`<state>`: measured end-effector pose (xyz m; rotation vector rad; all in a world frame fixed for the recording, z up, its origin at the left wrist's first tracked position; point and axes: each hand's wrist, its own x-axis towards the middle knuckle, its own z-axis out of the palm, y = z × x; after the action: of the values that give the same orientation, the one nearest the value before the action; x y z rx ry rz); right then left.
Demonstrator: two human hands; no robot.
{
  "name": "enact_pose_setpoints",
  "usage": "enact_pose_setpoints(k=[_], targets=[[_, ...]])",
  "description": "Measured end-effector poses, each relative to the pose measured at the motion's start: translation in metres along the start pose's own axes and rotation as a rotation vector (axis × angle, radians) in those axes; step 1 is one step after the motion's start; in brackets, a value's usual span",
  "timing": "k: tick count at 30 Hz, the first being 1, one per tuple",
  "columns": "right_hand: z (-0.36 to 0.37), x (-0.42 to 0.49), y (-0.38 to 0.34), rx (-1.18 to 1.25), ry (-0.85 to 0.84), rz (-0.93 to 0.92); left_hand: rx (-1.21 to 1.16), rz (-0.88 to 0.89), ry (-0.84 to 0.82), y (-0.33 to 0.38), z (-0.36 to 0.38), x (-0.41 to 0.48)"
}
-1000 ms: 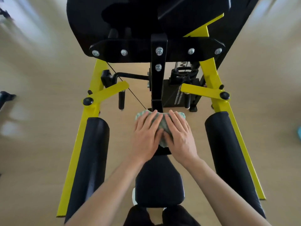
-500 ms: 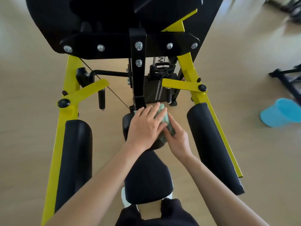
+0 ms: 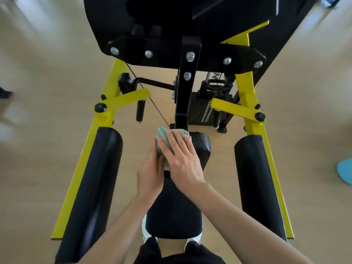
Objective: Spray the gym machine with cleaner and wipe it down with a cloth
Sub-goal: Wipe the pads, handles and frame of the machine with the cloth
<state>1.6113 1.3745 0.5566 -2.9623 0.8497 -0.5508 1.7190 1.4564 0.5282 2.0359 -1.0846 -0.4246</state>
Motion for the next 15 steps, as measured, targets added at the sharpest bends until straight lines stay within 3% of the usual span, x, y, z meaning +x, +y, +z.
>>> enact_pose_setpoints(k=[2,3,6,11,15], targets=[[0.004,0.001,-0.003,-0.012,-0.022,-0.056,-0.319,-0.133,-0.081,0.000,-0.003,-0.007],[0.005,0.001,-0.001,-0.026,-0.022,-0.075,-0.323,-0.113,-0.086,0.003,-0.006,-0.009],[0.001,-0.003,0.005,-0.042,0.031,-0.049,-0.270,-0.009,-0.109,0.010,-0.015,-0.007],[-0.008,-0.028,0.025,0.056,0.139,0.173,-0.095,0.114,-0.052,0.006,-0.004,0.006],[-0.010,-0.054,0.032,0.251,0.202,0.356,0.116,0.375,0.031,0.019,0.003,0.010]])
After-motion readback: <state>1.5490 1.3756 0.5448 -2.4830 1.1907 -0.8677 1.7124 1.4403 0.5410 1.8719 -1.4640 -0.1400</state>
